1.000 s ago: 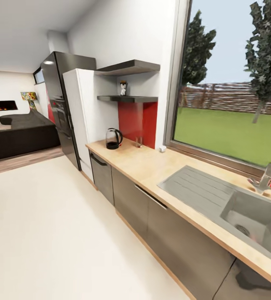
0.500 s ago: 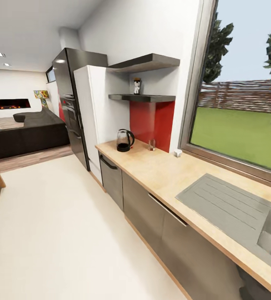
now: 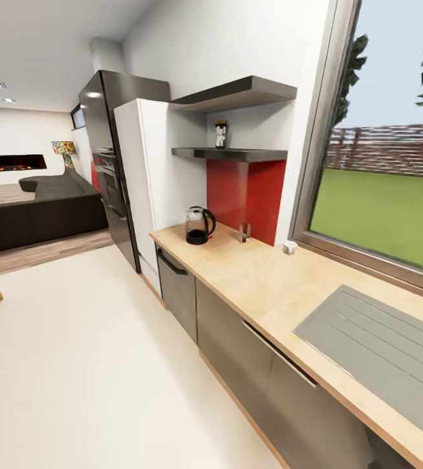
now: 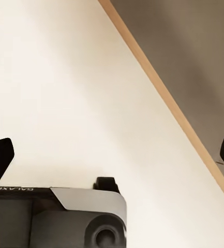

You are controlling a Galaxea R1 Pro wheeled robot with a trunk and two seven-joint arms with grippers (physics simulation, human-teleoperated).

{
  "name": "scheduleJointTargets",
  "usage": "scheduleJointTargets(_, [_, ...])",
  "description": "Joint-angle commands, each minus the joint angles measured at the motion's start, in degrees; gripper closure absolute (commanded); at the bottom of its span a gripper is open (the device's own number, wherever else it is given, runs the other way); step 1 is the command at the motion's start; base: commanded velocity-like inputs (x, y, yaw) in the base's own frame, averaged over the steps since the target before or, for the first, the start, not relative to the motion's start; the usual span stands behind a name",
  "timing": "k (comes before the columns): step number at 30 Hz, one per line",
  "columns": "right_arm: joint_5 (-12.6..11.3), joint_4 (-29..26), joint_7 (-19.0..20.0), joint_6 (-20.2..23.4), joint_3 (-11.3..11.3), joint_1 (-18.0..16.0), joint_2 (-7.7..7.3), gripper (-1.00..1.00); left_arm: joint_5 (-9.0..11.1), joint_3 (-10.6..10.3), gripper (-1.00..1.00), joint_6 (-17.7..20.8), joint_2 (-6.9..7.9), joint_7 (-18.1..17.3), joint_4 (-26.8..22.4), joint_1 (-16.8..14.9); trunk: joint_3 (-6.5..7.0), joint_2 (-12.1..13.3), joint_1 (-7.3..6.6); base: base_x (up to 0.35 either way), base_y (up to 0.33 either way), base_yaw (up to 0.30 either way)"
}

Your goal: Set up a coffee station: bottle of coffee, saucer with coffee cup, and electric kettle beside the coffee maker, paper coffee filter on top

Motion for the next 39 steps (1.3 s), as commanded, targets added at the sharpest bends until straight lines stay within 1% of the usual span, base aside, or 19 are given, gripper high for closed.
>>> scheduleJointTargets(1, [0.37,0.11,-0.36,-0.05,0.28,-0.06,0.04,-1.00,0.61,-0.10,-1.00,-0.13,-0.01,-0.03,-0.10,0.02,-0.11,-0.11,0.07,0.335,0.137,0.000])
scheduleJointTargets(24, [0.37,0.11,-0.36,-0.05,0.28,-0.01,-0.02,-1.00,0.55,-0.10,-1.00,-0.13,-0.16,-0.03,-0.02,0.02,-0.11,-0.11,0.07,0.310,0.185,0.000])
scheduleJointTargets(39, [0.37,0.10,-0.42,-0.05,0.28,0.03,-0.02,-1.00,0.61,-0.02,-1.00,-0.13,0.06,-0.03,-0.09,0.02,-0.11,-0.11,0.07,0.304,0.181,0.000])
